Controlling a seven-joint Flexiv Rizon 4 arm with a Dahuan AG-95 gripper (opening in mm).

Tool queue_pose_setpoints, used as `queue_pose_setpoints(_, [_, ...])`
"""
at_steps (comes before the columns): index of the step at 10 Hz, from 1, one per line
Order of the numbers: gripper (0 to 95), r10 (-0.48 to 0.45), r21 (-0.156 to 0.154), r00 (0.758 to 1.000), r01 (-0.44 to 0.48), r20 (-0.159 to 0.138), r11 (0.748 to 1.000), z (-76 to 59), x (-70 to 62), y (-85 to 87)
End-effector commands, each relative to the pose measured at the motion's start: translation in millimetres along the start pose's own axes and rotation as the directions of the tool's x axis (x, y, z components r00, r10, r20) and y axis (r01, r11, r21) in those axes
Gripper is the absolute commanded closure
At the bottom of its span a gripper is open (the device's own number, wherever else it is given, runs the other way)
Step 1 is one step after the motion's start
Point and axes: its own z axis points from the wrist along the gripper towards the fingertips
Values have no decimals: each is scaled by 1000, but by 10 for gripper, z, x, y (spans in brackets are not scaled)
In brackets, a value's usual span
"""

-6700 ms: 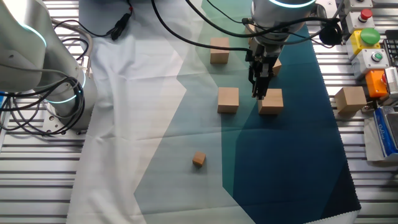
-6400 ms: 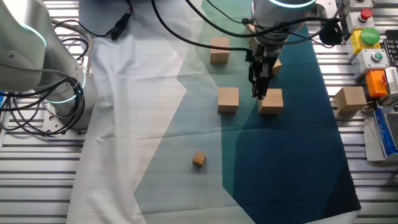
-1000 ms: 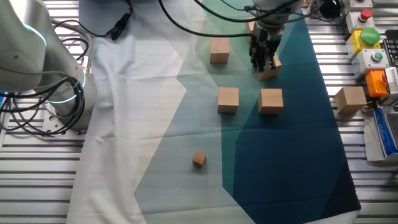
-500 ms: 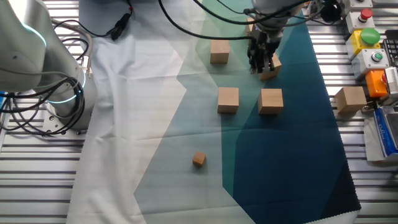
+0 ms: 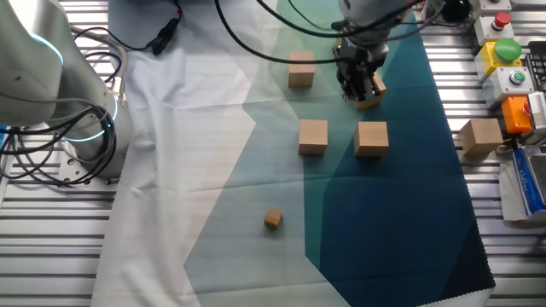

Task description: Stack the blocks in a vertical line of five

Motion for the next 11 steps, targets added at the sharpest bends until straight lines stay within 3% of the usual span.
queue_pose_setpoints(1, [570,23,-138,999,-17,46,990,15,-21,-2])
queue_pose_setpoints(2, [380,60,-146,997,-51,55,988,15,-21,-2])
queue_pose_setpoints(3, [380,80,-145,995,-71,56,987,15,-21,-2])
queue_pose_setpoints(5, [380,199,-143,979,-190,48,971,112,24,475])
queue_pose_setpoints(7, [380,246,-139,968,-237,47,961,167,69,722])
queue_pose_setpoints(9, [380,273,-138,961,-264,45,955,195,97,866])
queue_pose_setpoints(11, [380,267,-138,963,-259,45,956,240,98,877])
